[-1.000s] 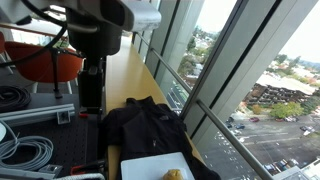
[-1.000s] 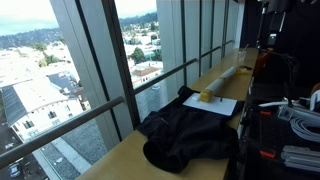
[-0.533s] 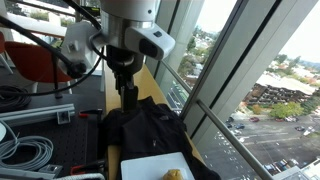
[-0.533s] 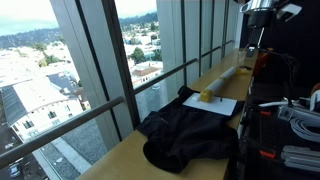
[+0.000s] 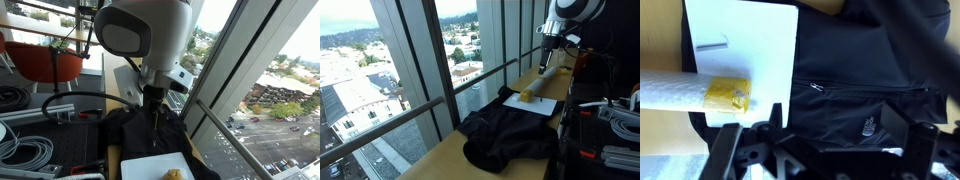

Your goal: Close the zip of the jersey

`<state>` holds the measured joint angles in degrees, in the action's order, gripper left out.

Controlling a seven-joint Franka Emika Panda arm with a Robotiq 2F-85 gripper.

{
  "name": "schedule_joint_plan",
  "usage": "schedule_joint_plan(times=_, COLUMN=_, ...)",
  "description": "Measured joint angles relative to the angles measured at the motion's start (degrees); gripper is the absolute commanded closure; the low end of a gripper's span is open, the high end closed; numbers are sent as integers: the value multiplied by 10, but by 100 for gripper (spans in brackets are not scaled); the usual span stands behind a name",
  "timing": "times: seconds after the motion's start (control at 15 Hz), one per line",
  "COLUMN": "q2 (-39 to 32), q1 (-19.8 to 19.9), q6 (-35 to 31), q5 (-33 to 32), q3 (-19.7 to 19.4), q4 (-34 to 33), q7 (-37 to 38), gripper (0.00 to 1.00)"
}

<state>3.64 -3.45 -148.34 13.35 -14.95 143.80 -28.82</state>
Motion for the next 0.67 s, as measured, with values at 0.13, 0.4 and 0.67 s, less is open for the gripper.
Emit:
schedule_joint_plan(times=0.13, q2=-68, q1=5, q6=-21, q5=35, q3=19, q4=-42, q7=-13, gripper=0)
schedule_joint_plan(times=0.4, q2=-189, q1=47, q6=-47, q5=52, q3=81, q4=-123, q7=-10, gripper=0)
schedule_joint_plan(times=0.67, q2=-285, q1=85, q6=-64, q5=45, q3=131, q4=-197, q7=5, gripper=0)
